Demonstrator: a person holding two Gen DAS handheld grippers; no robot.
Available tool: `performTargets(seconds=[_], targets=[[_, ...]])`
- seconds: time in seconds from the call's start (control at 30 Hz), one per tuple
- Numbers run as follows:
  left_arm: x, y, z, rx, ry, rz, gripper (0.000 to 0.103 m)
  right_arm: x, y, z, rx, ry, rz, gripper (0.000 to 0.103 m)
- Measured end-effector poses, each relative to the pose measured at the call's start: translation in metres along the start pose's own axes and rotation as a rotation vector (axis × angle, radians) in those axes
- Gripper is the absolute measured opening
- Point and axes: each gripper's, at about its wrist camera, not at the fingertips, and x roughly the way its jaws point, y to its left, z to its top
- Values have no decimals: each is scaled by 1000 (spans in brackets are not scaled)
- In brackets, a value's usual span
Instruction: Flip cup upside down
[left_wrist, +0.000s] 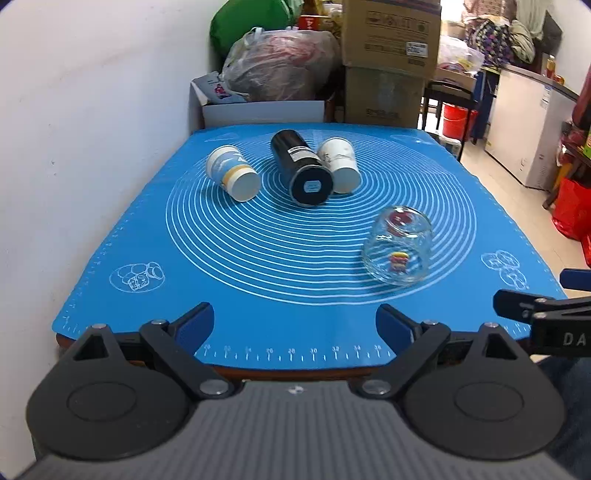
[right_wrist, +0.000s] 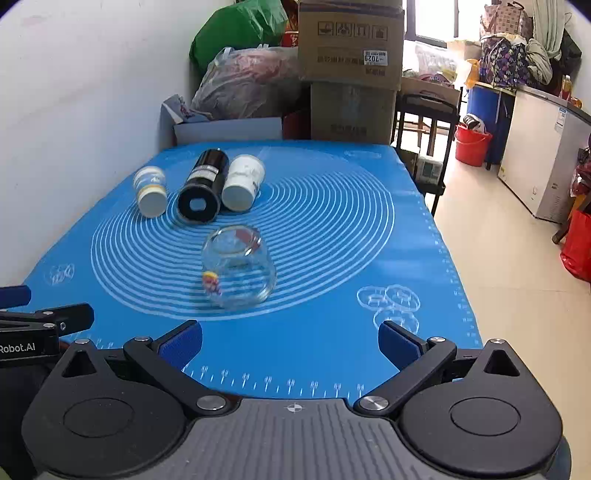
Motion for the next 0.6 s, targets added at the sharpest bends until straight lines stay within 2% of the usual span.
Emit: performTargets(seconds=[0.6], targets=[[-11, 3, -5, 5, -7, -5, 94, -13, 8, -8, -6, 2, 23, 103]])
